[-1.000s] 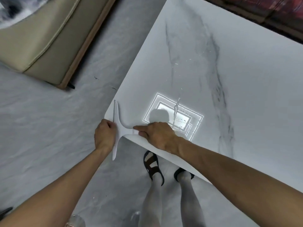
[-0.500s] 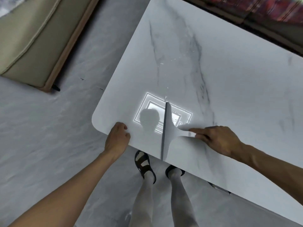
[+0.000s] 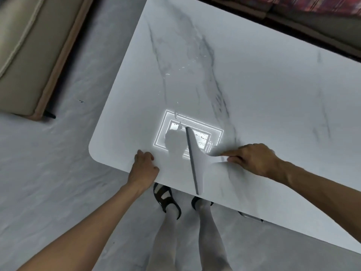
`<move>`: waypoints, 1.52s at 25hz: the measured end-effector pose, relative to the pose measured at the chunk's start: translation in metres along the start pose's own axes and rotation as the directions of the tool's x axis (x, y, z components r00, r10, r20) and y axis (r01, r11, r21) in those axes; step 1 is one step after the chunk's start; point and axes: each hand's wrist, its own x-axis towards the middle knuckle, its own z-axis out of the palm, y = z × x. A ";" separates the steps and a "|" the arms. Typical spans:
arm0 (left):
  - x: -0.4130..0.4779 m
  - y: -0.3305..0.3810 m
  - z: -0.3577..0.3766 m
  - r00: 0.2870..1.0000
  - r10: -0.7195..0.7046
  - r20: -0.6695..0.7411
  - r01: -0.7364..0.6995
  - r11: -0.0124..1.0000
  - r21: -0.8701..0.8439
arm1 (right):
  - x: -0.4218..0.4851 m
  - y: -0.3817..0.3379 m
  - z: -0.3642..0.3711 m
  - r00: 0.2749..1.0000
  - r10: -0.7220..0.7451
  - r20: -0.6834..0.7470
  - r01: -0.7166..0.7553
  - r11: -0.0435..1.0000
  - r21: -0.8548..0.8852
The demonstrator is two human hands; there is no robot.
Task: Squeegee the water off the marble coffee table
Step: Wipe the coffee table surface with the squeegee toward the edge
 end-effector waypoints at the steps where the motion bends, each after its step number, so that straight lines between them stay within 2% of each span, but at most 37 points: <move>1: 0.001 0.006 0.002 1.000 0.001 0.026 -0.002 0.999 0.049 | -0.013 0.021 -0.007 0.997 0.074 -0.002 -0.074 0.997 0.000; 3: 0.004 0.014 0.004 0.997 -0.021 0.068 0.014 0.995 0.097 | -0.032 0.045 -0.023 0.985 0.172 -0.030 -0.171 0.985 0.017; 4: 0.005 0.017 0.004 0.997 -0.035 0.064 0.029 0.995 0.091 | -0.036 0.048 -0.028 0.983 0.177 -0.052 -0.176 0.984 0.015; 6: 0.003 0.016 0.000 0.997 -0.079 -0.024 0.079 0.997 0.017 | -0.027 0.032 -0.033 0.994 0.083 -0.068 -0.084 0.996 -0.015; 8: -0.001 0.014 -0.009 0.972 -0.169 -0.162 0.149 0.980 -0.130 | 0.004 -0.011 -0.033 0.997 -0.079 -0.024 0.079 0.997 0.009; 11: -0.002 0.001 -0.027 0.879 -0.313 -0.358 0.207 0.930 -0.304 | 0.067 -0.109 -0.021 0.950 -0.293 0.109 0.292 0.956 0.018; 14: 0.002 -0.022 -0.046 0.802 -0.413 -0.431 0.284 0.899 -0.332 | 0.112 -0.180 -0.017 0.921 -0.341 0.187 0.341 0.939 0.034; 16: 0.003 -0.034 -0.052 0.810 -0.424 -0.405 0.305 0.895 -0.327 | 0.127 -0.183 -0.020 0.938 -0.316 0.144 0.314 0.949 0.038; 19: 0.004 -0.036 -0.045 0.901 -0.319 -0.295 0.231 0.927 -0.297 | 0.119 -0.125 -0.030 0.969 -0.248 -0.003 0.248 0.968 0.029; 21: 0.007 -0.022 -0.037 0.951 -0.251 -0.183 0.198 0.943 -0.267 | 0.099 -0.061 -0.038 0.991 -0.119 -0.064 0.123 0.991 0.050; 24: 0.016 0.010 -0.029 0.972 -0.228 -0.051 0.210 0.947 -0.245 | 0.058 0.030 -0.048 0.985 0.133 -0.111 -0.123 0.988 0.095; 27: 0.022 0.037 -0.031 0.977 -0.189 -0.102 0.159 0.955 -0.250 | 0.025 0.077 -0.061 0.945 0.249 -0.213 -0.237 0.968 0.079; 30: 0.021 0.042 -0.042 0.949 -0.233 -0.212 0.152 0.928 -0.341 | 0.040 0.060 -0.072 0.966 0.136 -0.221 -0.131 0.991 0.036; 32: 0.022 0.035 -0.053 0.909 -0.308 -0.280 0.189 0.905 -0.381 | 0.074 0.015 -0.076 0.989 -0.043 -0.142 0.047 0.998 0.029; 35: 0.031 0.012 -0.074 0.843 -0.371 -0.389 0.230 0.903 -0.363 | 0.136 -0.078 -0.075 0.960 -0.271 -0.068 0.272 0.962 0.015; 38: 0.049 -0.009 -0.093 0.819 -0.377 -0.432 0.250 0.913 -0.323 | 0.181 -0.138 -0.075 0.947 -0.322 -0.013 0.321 0.946 -0.034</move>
